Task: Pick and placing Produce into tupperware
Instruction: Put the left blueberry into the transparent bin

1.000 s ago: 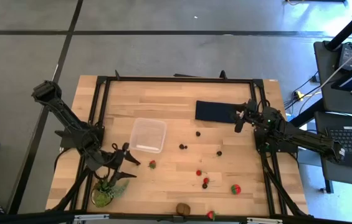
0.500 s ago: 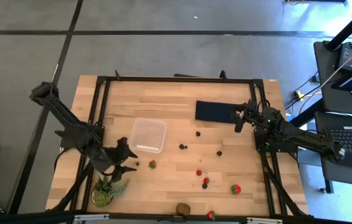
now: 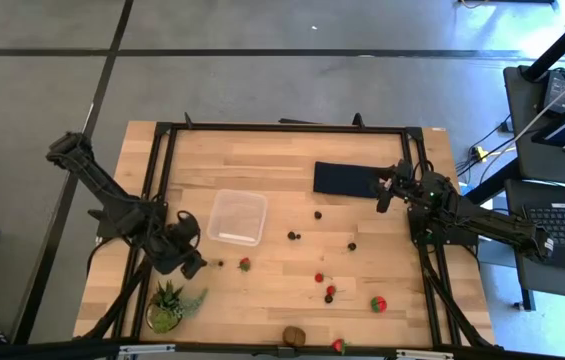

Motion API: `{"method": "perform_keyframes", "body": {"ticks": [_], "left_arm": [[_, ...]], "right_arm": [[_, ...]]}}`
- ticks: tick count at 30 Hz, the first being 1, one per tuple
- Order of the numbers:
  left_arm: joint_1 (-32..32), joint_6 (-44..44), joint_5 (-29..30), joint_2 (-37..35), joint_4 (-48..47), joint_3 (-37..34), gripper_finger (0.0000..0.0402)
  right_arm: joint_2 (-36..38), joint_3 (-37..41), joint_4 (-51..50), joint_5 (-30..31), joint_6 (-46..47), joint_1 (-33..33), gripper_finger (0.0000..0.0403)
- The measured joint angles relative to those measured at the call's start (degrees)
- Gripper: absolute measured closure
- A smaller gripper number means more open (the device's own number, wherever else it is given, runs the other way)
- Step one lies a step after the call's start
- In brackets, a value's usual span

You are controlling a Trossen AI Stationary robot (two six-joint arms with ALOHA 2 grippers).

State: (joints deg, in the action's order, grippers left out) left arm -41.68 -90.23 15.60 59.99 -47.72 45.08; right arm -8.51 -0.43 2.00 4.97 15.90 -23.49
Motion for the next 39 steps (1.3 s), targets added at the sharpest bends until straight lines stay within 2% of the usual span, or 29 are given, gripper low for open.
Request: {"method": "perform_keyframes", "body": {"ticks": [5, 10, 13, 27, 39], "left_arm": [[2.5, -4.3, -2.2, 2.8, 2.4, 0.0, 0.0141], [6.3, -7.1, -11.7, 10.7, 2.4, 0.1, 0.0141], [8.5, -5.8, -14.6, 16.2, 2.1, 1.4, 0.0141], [12.5, -2.6, -10.6, 31.3, -0.3, 11.8, 0.0141], [12.9, -2.6, -10.6, 37.1, -1.2, 13.1, 0.0141]], "right_arm": [[0.0, 0.0, 0.0, 0.0, 0.4, 0.0, 0.0175], [0.0, 0.0, 0.0, 0.0, -1.1, 0.0, 0.0175], [0.0, 0.0, 0.0, 0.0, -1.9, 0.0, 0.0175], [0.0, 0.0, 0.0, 0.0, -1.8, 0.0, 0.0175], [0.0, 0.0, -0.1, 0.0, -2.9, 0.0, 0.0175]]}}
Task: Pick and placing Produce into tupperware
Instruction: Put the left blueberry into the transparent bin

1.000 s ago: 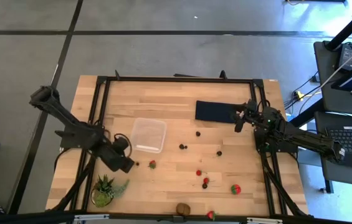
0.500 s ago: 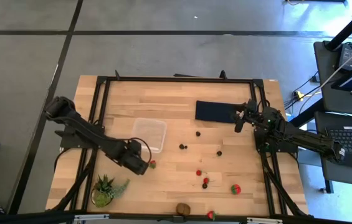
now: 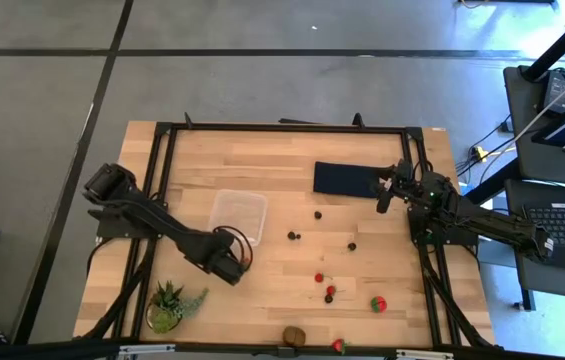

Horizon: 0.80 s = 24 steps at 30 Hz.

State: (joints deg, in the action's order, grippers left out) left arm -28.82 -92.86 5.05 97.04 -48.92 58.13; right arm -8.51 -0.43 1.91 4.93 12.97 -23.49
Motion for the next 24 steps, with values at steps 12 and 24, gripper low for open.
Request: {"method": "perform_keyframes", "body": {"ticks": [12, 24], "left_arm": [[0.2, 0.0, 0.7, 1.7, -0.4, 0.0, 0.0141], [0.4, 0.0, 0.6, 1.7, 3.5, -1.7, 0.0141]], "right_arm": [[0.0, 0.0, 0.0, 0.0, 0.0, 0.0, 0.0175], [0.0, 0.0, 0.0, 0.0, 0.0, 0.0, 0.0175]]}}
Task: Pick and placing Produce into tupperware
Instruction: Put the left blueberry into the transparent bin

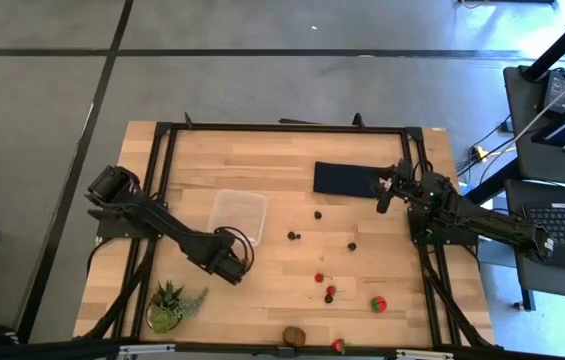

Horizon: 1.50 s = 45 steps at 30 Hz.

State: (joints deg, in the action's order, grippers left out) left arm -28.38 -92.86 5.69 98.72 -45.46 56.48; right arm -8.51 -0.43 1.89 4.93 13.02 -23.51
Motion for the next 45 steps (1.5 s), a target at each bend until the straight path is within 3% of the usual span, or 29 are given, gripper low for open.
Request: {"method": "perform_keyframes", "body": {"ticks": [45], "left_arm": [[0.0, -1.0, -0.6, -0.1, 4.0, -2.7, 0.0141]], "right_arm": [[0.0, 0.0, 0.0, 0.0, -0.2, 0.0, 0.0175]]}}
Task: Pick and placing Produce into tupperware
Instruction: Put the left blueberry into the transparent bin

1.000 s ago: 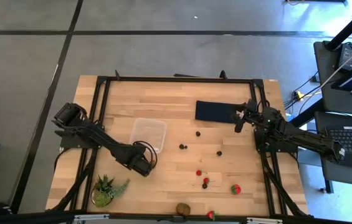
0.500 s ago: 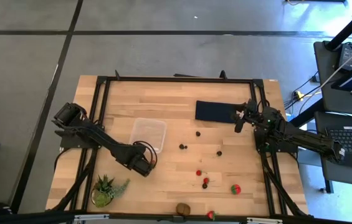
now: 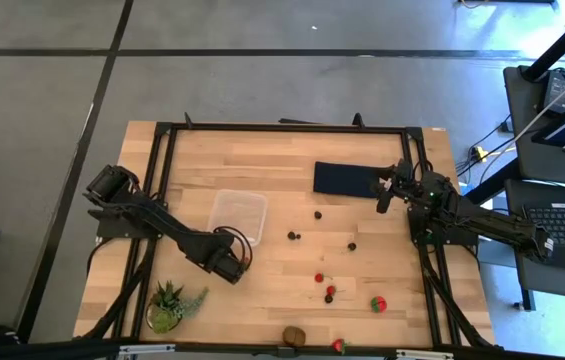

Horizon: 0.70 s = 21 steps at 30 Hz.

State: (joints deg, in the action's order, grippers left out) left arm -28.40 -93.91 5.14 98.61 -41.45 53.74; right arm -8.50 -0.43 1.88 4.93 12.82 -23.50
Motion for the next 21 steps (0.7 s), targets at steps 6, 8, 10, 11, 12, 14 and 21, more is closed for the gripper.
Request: {"method": "perform_keyframes", "body": {"ticks": [6, 8, 10, 11, 12, 14, 21], "left_arm": [[0.0, 0.0, -0.7, 0.0, 0.0, 0.0, 0.0143], [0.0, 0.0, -0.9, 0.0, -0.1, 0.0, 0.0148], [0.0, 0.0, -1.0, 0.0, -0.1, -0.1, 0.0155], [0.0, 0.0, -1.1, 0.0, -0.2, -0.1, 0.016], [0.0, 0.0, -1.1, 0.0, -0.2, -0.1, 0.0164], [0.0, 0.0, -1.2, 0.0, -0.3, -0.1, 0.0175], [0.0, 0.0, -1.4, 0.0, -0.4, -0.1, 0.0207]], "right_arm": [[0.0, 0.0, 0.0, 0.0, 0.0, 0.0, 0.0175], [0.0, 0.0, 0.0, 0.0, 0.0, 0.0, 0.0175], [0.0, 0.0, 0.0, 0.0, 0.0, 0.0, 0.0175], [0.0, 0.0, 0.0, 0.0, 0.0, 0.0, 0.0175], [0.0, 0.0, 0.0, 0.0, 0.0, 0.0, 0.0175], [0.0, 0.0, 0.0, 0.0, 0.0, 0.0, 0.0175], [0.0, 0.0, 0.0, 0.0, 0.0, 0.0, 0.0175]]}}
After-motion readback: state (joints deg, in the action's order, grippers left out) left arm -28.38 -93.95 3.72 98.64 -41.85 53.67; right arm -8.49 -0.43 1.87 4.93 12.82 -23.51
